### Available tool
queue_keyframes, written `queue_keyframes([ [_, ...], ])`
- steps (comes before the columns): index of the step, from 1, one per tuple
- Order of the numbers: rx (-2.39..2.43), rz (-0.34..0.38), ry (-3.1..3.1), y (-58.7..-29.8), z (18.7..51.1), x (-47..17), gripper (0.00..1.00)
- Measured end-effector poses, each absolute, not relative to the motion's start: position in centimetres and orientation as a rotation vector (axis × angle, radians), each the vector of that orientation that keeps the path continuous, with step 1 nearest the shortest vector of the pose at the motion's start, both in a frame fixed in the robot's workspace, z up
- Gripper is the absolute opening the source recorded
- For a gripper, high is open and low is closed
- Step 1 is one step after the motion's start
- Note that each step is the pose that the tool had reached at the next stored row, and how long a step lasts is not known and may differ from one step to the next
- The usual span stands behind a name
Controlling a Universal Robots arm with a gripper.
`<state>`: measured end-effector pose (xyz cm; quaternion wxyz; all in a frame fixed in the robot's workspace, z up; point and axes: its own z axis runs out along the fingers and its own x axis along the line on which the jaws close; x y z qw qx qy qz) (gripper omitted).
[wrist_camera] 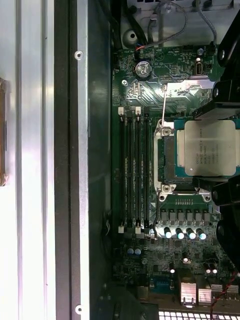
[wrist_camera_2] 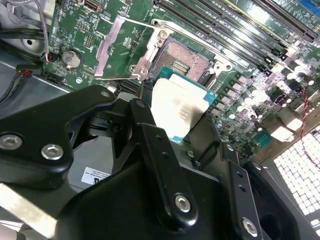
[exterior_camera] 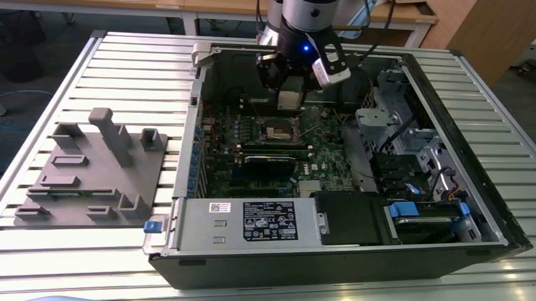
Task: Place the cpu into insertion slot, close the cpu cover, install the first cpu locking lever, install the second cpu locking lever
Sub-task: 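Place the cpu into insertion slot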
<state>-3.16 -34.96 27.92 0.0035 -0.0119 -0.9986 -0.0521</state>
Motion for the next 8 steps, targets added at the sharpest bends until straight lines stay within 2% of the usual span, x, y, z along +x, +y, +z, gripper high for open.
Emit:
queue_keyframes([
  [8,-0.037,-0.163,-3.13,-34.96,27.89,-3.6,0.54],
])
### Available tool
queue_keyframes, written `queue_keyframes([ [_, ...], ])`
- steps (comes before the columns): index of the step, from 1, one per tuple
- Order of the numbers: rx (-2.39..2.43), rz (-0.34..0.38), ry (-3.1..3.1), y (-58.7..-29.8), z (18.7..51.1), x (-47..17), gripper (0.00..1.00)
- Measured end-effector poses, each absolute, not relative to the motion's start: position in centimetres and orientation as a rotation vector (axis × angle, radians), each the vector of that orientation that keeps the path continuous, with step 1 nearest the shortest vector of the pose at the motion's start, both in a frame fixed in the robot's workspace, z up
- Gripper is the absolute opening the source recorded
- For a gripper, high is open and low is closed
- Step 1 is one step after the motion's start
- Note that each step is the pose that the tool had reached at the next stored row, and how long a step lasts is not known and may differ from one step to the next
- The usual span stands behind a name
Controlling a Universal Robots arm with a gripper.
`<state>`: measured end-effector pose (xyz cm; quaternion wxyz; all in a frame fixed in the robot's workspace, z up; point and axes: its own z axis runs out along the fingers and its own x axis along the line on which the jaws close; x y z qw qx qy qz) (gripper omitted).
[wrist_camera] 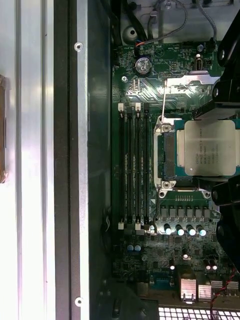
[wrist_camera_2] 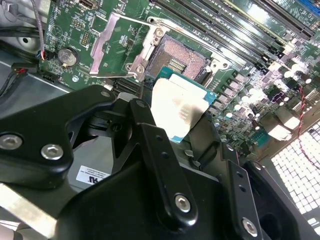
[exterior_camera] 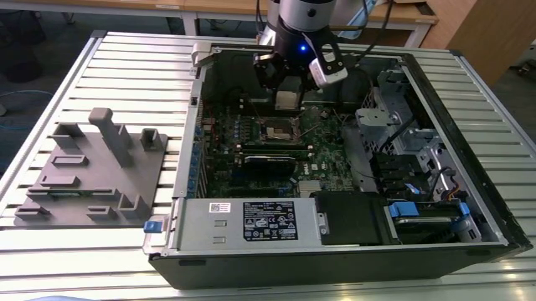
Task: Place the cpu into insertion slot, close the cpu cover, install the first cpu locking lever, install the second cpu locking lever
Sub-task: 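Place the cpu into insertion slot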
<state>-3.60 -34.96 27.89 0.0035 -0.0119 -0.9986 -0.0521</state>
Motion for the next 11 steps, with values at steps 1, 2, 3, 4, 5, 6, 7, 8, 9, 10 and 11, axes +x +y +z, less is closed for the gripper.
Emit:
queue_keyframes([
  [1,-0.037,-0.163,-3.13,-34.96,27.89,-3.67,0.54],
  [2,-0.037,-0.163,-3.13,-34.96,27.89,-3.69,0.54],
  [3,-0.037,-0.163,-3.13,-34.96,27.89,-3.71,0.54],
  [4,-0.037,-0.163,-3.13,-34.96,27.88,-3.73,0.54],
  [5,-0.037,-0.163,-3.13,-34.96,27.88,-3.75,0.54],
  [6,-0.037,-0.163,-3.13,-34.96,27.88,-3.77,0.54],
  [7,-0.037,-0.163,-3.13,-34.96,27.88,-3.79,0.54],
  [8,-0.037,-0.163,-3.13,-34.96,27.88,-3.81,0.54],
  [9,-0.037,-0.163,-3.13,-34.96,27.88,-3.83,0.54],
  [10,-0.037,-0.163,-3.13,-34.96,27.88,-3.85,0.54],
  [11,-0.037,-0.163,-3.13,-34.96,27.87,-3.87,0.54],
])
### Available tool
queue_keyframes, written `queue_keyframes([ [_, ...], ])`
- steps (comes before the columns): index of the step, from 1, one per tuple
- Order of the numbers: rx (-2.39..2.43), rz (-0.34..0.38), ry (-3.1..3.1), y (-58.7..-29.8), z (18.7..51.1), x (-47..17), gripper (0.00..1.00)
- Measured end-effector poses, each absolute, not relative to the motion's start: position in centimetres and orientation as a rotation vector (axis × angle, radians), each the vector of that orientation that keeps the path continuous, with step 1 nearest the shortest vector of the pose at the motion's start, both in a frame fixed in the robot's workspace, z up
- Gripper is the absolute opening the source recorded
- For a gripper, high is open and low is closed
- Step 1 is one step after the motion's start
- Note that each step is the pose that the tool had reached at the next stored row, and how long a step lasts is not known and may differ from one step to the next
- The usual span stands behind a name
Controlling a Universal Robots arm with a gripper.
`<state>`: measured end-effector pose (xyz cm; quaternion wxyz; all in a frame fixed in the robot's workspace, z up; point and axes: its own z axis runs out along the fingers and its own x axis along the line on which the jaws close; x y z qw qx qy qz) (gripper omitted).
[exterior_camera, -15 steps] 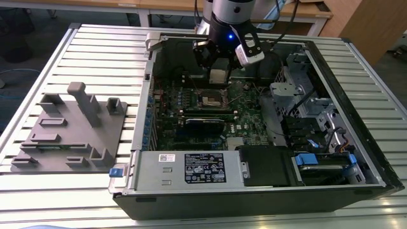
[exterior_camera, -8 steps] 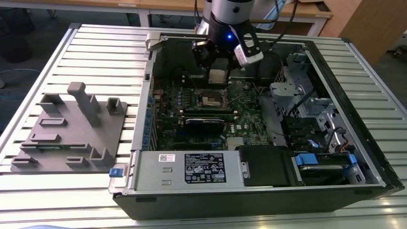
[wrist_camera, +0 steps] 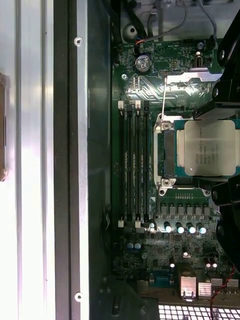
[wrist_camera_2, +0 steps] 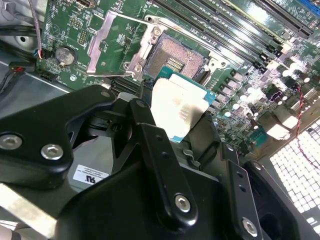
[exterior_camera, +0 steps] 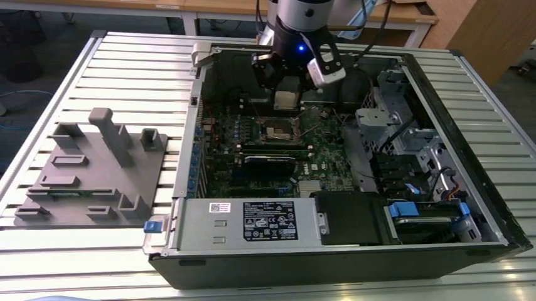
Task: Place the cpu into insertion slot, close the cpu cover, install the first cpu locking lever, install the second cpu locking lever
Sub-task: 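Place the cpu into insertion slot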
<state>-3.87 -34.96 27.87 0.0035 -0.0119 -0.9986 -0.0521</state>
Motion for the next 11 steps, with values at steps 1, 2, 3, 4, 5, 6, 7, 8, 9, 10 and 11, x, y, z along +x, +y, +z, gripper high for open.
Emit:
queue_keyframes([
  [1,-0.037,-0.163,-3.13,-34.96,27.88,-3.89,0.54],
  [2,-0.037,-0.163,-3.13,-34.96,27.87,-3.91,0.54],
  [3,-0.037,-0.163,-3.13,-34.96,27.87,-3.94,0.54],
  [4,-0.037,-0.163,-3.13,-34.96,27.87,-3.97,0.54],
  [5,-0.037,-0.163,-3.13,-34.96,27.87,-3.98,0.54],
  [6,-0.037,-0.163,-3.13,-34.96,27.87,-4.01,0.54],
  [7,-0.037,-0.163,-3.13,-34.96,27.87,-4.03,0.54],
  [8,-0.037,-0.163,-3.13,-34.96,27.87,-4.04,0.54],
  [9,-0.037,-0.163,-3.13,-34.96,27.87,-4.08,0.54],
  [10,-0.037,-0.163,-3.13,-34.96,27.87,-4.1,0.54],
  [11,-0.037,-0.163,-3.13,-34.96,27.87,-4.1,0.54],
])
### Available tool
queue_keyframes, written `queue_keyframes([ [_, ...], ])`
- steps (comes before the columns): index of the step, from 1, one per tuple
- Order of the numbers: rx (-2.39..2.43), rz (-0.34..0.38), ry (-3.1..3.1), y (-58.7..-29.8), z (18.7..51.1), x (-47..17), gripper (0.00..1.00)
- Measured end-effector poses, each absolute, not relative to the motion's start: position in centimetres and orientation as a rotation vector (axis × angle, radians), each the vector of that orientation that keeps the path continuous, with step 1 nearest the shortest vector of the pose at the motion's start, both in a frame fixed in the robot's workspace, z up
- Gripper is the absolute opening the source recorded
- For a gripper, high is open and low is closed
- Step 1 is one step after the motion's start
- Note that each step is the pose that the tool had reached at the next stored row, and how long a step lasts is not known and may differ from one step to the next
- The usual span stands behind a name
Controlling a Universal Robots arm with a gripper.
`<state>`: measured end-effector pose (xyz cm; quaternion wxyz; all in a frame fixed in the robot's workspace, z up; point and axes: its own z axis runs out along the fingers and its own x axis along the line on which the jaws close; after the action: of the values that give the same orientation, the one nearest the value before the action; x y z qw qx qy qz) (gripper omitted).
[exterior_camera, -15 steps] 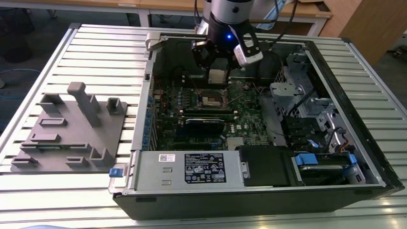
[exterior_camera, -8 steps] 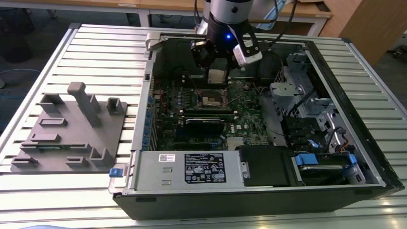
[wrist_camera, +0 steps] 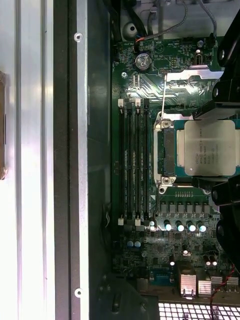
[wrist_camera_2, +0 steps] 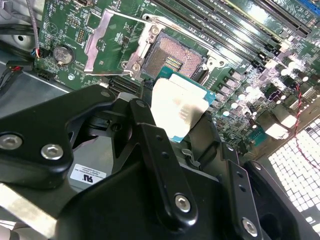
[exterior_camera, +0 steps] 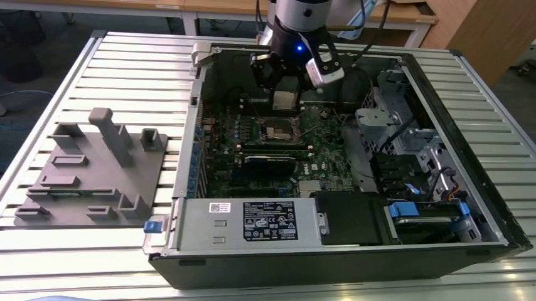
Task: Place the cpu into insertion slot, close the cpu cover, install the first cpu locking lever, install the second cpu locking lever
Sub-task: 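Place the cpu into insertion slot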
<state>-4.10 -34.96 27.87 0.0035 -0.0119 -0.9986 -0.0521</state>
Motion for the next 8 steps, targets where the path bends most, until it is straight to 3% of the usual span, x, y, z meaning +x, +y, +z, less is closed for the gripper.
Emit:
queue_keyframes([
  [8,-0.037,-0.163,-3.13,-34.97,27.62,-4.1,0.54],
])
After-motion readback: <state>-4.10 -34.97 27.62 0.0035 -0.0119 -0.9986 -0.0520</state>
